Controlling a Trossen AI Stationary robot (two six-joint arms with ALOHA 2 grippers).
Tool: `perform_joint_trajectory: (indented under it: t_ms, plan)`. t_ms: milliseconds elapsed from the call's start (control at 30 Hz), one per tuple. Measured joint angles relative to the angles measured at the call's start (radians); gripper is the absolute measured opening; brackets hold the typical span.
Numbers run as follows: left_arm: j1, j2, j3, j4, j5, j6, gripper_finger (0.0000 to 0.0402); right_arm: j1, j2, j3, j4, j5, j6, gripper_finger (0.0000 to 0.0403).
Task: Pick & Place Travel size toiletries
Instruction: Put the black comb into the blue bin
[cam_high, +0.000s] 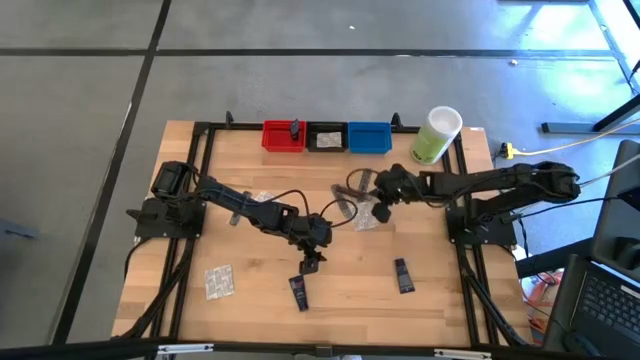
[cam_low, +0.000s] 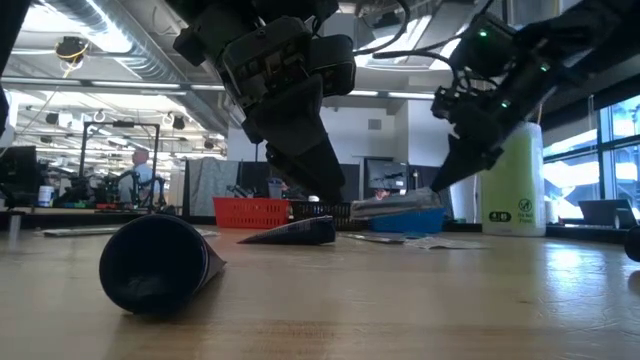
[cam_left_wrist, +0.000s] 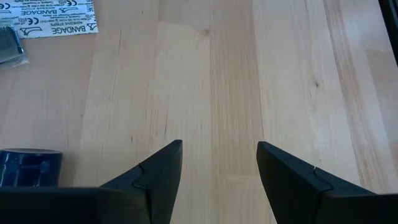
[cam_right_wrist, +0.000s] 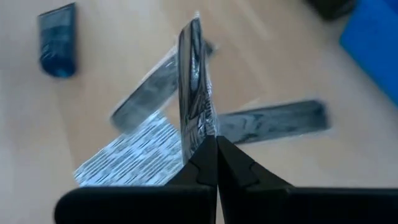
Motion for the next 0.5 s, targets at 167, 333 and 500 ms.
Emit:
perform_joint_trajectory:
  t_ms: [167,333,500]
  plan:
    - [0.000,0.000,0.000,0.000,0.000,0.000,0.0205,-0.085,0.000,0.120,-0.159,0.000,-0.069,0.0000]
    - [0.000,0.000,0.000,0.000,0.000,0.000,0.0205,-0.175,0.000,0.236,-0.304,0.001,-0.120,0.0000]
    - [0.000,0.000,0.000,0.000,0.000,0.000,0.0205,-0.256,-0.001,0.334,-0.363,-0.010,-0.191,0.0000]
